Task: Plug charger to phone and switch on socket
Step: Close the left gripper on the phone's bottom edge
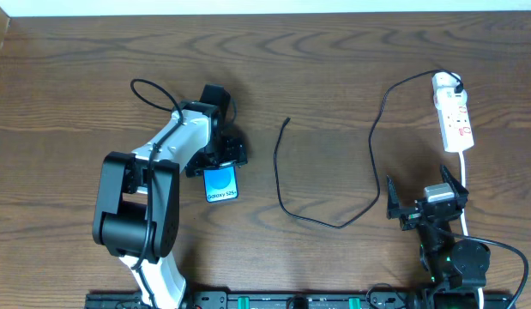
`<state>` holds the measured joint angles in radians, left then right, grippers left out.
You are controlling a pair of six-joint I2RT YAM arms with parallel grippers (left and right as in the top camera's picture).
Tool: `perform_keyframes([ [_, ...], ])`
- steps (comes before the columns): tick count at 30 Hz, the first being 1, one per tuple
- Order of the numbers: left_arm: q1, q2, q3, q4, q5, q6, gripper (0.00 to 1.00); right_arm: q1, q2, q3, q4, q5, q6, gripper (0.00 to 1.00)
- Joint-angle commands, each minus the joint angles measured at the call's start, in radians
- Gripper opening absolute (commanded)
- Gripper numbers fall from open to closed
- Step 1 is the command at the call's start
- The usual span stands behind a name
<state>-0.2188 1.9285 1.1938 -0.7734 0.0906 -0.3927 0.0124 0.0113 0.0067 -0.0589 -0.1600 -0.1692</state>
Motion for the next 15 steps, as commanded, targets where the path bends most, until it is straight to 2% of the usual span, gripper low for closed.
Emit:
perform_keyframes([
  [1,0.003,0.013,-0.032,0.006,-0.005,0.006,0.98,0.005,-0.003,-0.001,-0.004,-0.003,0.0,0.99],
  [8,0.003,0.013,-0.053,0.018,0.007,-0.005,0.97,0.005,-0.003,-0.001,-0.004,-0.003,0.0,0.99],
  [15,0.003,0.013,-0.081,0.039,0.006,-0.005,0.84,0.005,-0.003,-0.001,-0.004,-0.003,0.0,0.99],
])
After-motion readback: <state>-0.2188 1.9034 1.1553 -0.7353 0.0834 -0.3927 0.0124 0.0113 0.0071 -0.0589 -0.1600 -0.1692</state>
